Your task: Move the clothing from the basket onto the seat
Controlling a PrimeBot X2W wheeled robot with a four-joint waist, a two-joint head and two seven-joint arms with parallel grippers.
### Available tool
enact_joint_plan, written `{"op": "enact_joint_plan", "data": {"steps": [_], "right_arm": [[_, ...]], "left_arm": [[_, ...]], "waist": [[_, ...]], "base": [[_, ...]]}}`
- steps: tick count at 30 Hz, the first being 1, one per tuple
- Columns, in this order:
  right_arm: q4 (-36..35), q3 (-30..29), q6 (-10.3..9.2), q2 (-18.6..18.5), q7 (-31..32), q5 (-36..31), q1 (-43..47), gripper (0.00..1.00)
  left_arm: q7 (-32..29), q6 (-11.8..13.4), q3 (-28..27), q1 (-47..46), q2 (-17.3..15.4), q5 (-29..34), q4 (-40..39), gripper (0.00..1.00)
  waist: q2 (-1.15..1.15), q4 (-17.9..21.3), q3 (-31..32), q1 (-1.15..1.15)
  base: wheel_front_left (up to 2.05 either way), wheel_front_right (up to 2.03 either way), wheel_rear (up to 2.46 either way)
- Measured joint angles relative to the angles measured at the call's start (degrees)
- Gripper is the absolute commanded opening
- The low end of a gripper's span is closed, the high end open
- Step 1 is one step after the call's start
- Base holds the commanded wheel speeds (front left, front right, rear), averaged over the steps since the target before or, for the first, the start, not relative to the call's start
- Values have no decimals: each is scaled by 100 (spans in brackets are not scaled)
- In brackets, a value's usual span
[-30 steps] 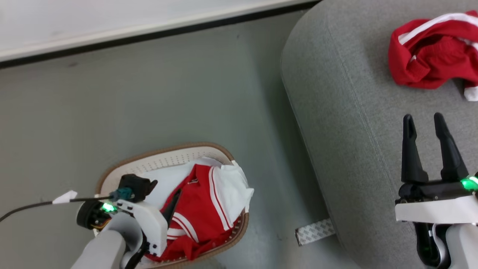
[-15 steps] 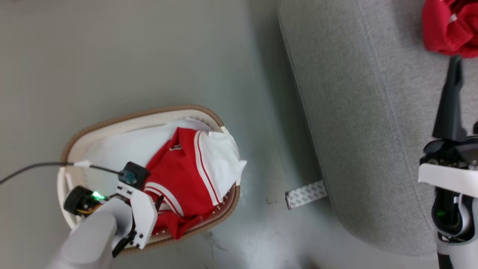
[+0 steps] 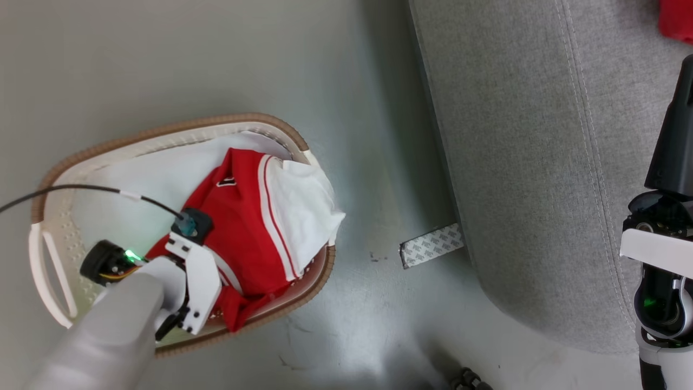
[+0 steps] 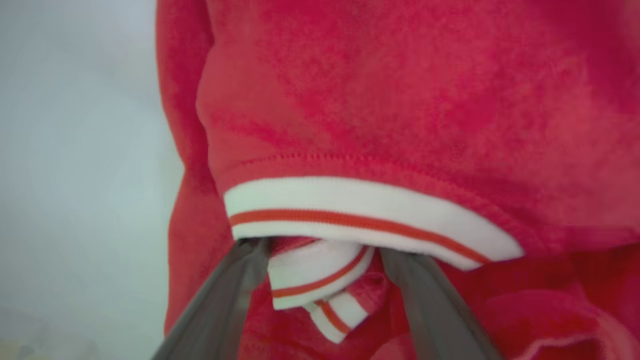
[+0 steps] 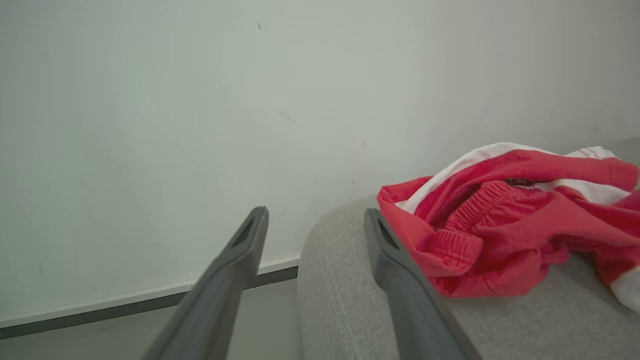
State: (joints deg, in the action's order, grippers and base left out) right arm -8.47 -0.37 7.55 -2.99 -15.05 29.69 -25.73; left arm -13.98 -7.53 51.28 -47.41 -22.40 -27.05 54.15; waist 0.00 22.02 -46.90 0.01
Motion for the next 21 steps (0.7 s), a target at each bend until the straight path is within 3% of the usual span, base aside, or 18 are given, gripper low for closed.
{"op": "enact_joint_plan", "data": {"steps": [1,2,3,4,6,16,21], "right_arm": [[0,2,0,1,0,18,-3,100],[1,7,0,2,0,34,-4,100],[1,9,0,2,0,45,-4,100],[2,9,0,2,0,57,-4,100],[16,9,0,2,0,57,-4,100],[136,-14,0,5,0,-23,-3,100],[229,-22,0,8,0,-180,11,100]], "left_arm": [[-46,0,66,-57,2,-68,44,100],[-65,0,119,-91,2,-157,75,69],[-82,0,166,-119,2,-211,118,30],[-116,0,218,-152,4,-267,159,30],[-130,0,314,-192,11,-336,220,0],[192,0,699,-181,92,-808,363,0],[579,0,776,-23,300,-1048,474,0]], "waist": [[0,16,-31,0],[0,31,-52,0],[0,46,-65,0],[0,57,-71,0],[0,68,-58,0],[0,30,244,0],[0,-61,589,-1]], "base": [[0,0,0],[0,0,0],[0,0,0],[0,0,0],[0,0,0],[0,0,0],[0,0,0]]}}
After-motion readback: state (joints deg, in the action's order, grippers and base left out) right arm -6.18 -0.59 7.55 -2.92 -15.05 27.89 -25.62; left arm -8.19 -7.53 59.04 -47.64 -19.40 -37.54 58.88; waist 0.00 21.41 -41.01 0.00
